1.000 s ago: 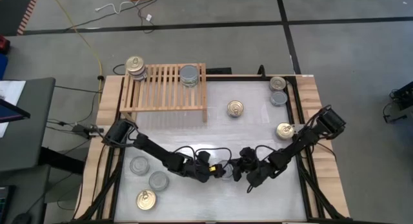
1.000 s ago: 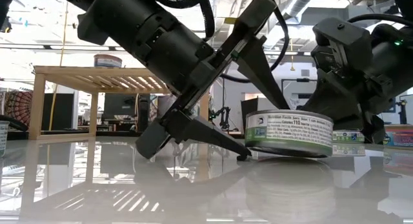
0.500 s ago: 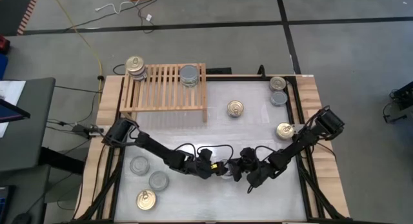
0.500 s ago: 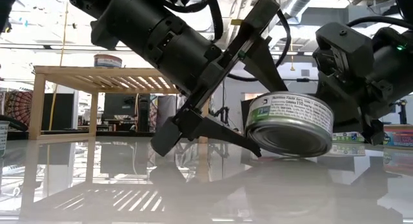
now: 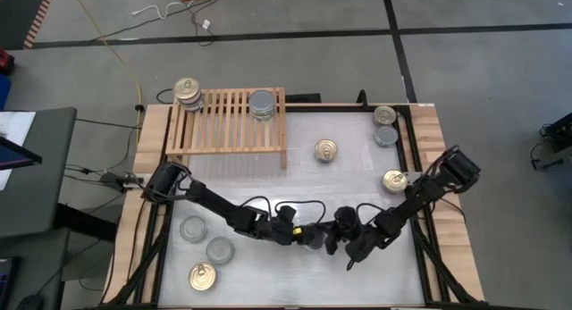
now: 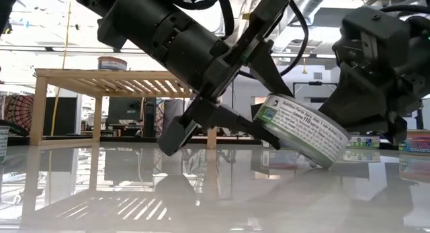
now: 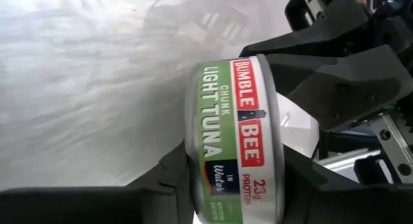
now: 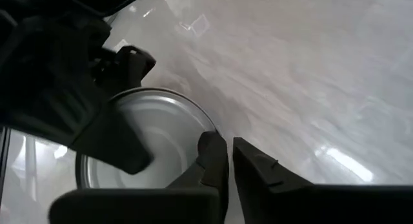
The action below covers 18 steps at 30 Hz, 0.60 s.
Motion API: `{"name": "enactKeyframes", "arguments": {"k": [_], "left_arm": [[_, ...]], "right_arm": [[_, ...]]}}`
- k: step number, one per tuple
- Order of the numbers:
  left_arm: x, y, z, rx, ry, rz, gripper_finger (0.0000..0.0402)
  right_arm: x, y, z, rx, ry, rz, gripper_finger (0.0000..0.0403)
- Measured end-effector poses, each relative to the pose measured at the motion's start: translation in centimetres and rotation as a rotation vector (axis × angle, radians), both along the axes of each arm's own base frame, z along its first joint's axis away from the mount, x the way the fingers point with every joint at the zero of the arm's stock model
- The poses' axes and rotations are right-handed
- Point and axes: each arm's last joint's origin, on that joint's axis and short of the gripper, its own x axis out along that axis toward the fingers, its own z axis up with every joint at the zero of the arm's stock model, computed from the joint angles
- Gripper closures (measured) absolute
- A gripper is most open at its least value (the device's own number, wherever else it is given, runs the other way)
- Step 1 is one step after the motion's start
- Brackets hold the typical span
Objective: Stack canned seafood by type on shelf
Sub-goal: Put the green tuna can aligned with the other green tuna can on the shelf
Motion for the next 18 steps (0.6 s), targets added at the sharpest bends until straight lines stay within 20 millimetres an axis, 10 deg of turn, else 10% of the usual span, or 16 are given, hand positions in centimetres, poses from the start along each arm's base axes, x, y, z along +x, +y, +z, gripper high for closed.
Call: {"name": "enactKeyframes", "arguments": {"k": [18], "left_arm": [[0.5, 2.2, 2.8, 0.206, -0.082, -0.119, 0.0271]], "right_arm": [[-5.0, -1.9, 6.6, 0.025, 0.202, 0.134, 0.0285]]}}
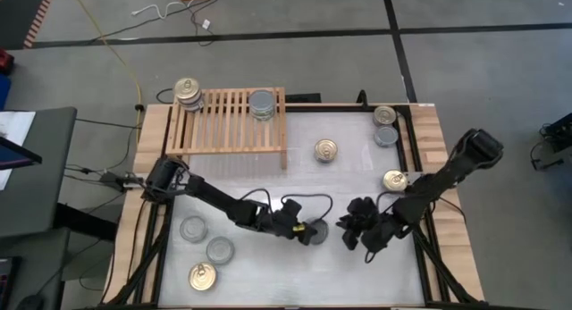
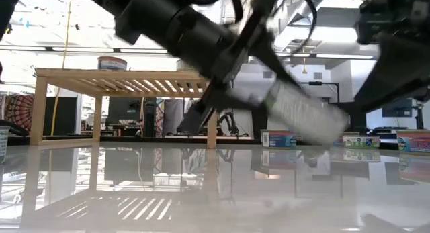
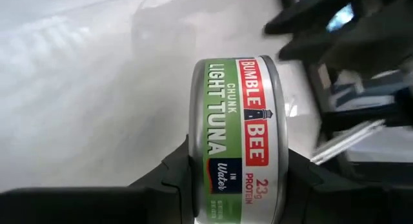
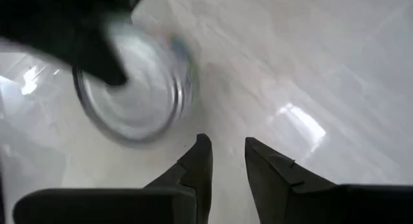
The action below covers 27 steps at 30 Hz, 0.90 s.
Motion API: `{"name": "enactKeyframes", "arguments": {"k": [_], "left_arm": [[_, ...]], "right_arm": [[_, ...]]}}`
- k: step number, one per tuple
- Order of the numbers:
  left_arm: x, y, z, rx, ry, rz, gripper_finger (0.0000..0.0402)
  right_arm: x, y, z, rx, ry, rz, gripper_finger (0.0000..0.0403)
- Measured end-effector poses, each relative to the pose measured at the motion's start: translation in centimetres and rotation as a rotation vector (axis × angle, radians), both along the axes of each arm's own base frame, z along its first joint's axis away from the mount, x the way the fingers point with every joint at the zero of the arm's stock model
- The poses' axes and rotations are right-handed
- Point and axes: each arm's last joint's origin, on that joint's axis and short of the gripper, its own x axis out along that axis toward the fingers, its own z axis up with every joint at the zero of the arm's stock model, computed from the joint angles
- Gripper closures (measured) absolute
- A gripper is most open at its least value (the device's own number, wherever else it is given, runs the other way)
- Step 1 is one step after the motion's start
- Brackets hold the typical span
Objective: Stack canned seafood by type on shelf
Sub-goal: Put the green tuna can aligned with the other green tuna can on the shelf
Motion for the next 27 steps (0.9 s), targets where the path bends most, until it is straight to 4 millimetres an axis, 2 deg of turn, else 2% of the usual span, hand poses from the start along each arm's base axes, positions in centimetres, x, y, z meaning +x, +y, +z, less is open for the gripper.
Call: {"name": "enactKeyframes", "arguments": {"k": [4, 8, 14, 17, 20, 23, 27], "left_arm": [[-0.4, 1.9, 3.4, 0.030, -0.052, 0.012, 0.0271], [-1.8, 4.2, 7.6, 0.067, -0.084, 0.047, 0.0271], [-4.7, 9.7, 14.1, 0.097, -0.185, 0.190, 0.0271], [-6.6, 12.8, 16.6, 0.113, -0.217, 0.274, 0.0271], [-8.2, 15.5, 17.2, 0.120, -0.152, 0.362, 0.0271], [-9.3, 17.9, 16.1, 0.094, -0.009, 0.440, 0.0271], [-10.0, 19.8, 15.1, 0.061, 0.082, 0.482, 0.0271]], "right_arm": [[-1.0, 0.4, 0.2, -0.015, 0.009, 0.011, 0.0284], [-1.3, 0.8, -0.7, -0.084, 0.003, 0.002, 0.0284], [-0.5, 0.4, -2.3, -0.110, 0.053, -0.041, 0.0284], [-0.2, 0.2, -2.6, -0.106, 0.078, -0.040, 0.0284], [-0.1, 0.0, -2.7, -0.110, 0.083, -0.047, 0.0284], [0.0, 0.0, -2.7, -0.113, 0.084, -0.045, 0.0284], [0.0, 0.0, -2.7, -0.127, 0.088, -0.029, 0.0284]]}}
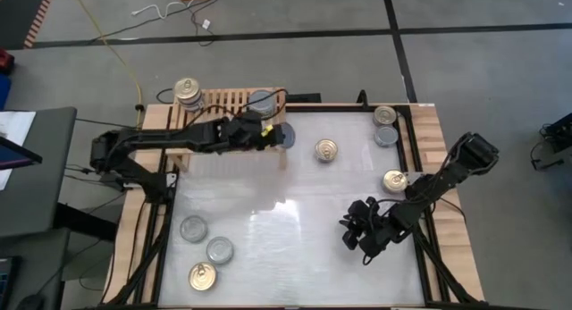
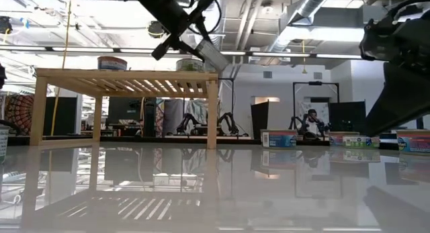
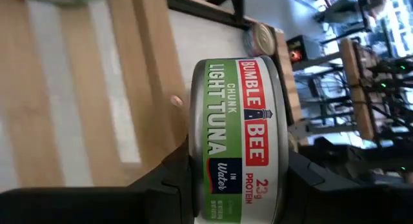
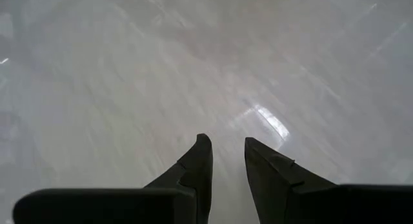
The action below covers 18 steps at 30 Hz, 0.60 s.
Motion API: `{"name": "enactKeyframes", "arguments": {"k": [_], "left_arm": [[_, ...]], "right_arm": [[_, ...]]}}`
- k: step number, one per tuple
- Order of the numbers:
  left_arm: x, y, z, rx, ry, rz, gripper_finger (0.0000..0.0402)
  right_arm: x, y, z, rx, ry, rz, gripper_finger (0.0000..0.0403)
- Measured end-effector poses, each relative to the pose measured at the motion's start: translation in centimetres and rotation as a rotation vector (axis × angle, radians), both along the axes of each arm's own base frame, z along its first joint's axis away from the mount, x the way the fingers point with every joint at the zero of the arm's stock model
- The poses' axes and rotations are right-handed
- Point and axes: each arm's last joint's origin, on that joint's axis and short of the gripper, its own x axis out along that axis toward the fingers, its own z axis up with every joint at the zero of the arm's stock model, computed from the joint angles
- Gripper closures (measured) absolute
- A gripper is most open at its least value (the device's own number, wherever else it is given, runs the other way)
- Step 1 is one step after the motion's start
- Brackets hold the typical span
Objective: Stack canned seafood by type on shelf
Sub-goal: Put the green tuna can aligned with the other green tuna can on the shelf
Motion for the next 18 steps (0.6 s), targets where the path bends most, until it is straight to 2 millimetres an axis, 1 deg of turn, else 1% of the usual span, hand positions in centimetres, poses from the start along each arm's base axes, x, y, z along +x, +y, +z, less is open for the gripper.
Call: {"name": "enactKeyframes", "arguments": {"k": [3, 7, 12, 18], "left_arm": [[-0.2, 0.9, -0.1, 0.003, 0.008, 0.021, 0.0271], [-0.5, 1.5, -0.2, 0.001, 0.029, 0.040, 0.0271], [-0.8, 1.7, -0.4, -0.010, 0.061, 0.055, 0.0270], [-1.1, 1.6, -0.3, -0.014, 0.070, 0.072, 0.0258]], "right_arm": [[0.0, 0.0, 0.0, 0.000, 0.000, 0.000, 0.0284], [0.0, 0.0, 0.0, 0.000, 0.000, 0.000, 0.0284], [0.0, 0.0, 0.0, -0.003, 0.003, 0.002, 0.0285], [-0.1, 0.0, 0.0, -0.001, 0.002, 0.003, 0.0285]]}}
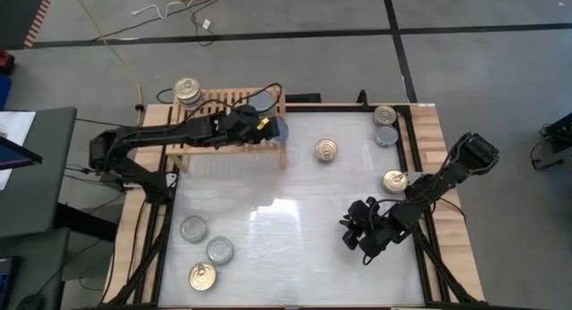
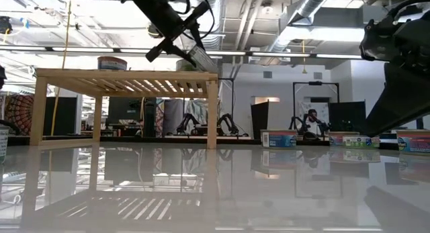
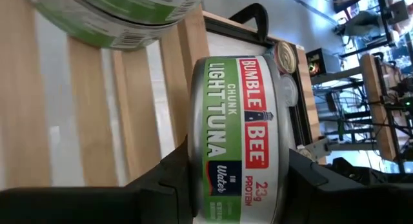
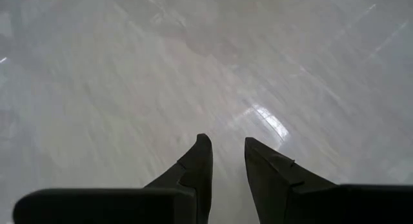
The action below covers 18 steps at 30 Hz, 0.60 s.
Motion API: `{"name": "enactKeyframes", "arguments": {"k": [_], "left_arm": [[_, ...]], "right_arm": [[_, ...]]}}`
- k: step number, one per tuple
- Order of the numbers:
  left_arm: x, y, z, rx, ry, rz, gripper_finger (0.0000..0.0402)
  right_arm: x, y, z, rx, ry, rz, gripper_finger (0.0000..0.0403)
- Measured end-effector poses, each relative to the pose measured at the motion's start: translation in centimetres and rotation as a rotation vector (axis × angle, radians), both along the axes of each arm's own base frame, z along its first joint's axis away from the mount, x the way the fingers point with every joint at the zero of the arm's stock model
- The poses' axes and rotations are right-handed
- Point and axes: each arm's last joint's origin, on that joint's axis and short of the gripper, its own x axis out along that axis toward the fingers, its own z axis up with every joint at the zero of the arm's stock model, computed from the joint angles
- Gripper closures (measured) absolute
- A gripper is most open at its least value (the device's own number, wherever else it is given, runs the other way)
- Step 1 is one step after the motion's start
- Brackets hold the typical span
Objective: Stack canned seafood by type on shelf
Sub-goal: Put the green tuna can aligned with the other green tuna can on the shelf
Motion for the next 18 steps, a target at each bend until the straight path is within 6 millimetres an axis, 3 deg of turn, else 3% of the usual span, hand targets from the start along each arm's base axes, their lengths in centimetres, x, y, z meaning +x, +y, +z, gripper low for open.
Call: {"name": "enactKeyframes", "arguments": {"k": [7, 18], "left_arm": [[-1.5, -0.2, 0.8, -0.011, 0.018, 0.036, 0.0268], [-1.7, -0.5, 0.6, -0.018, 0.052, 0.031, 0.0255]], "right_arm": [[-0.1, 0.2, 0.0, 0.004, -0.005, 0.011, 0.0285], [-0.1, 0.3, 0.1, 0.016, -0.014, 0.007, 0.0285]]}}
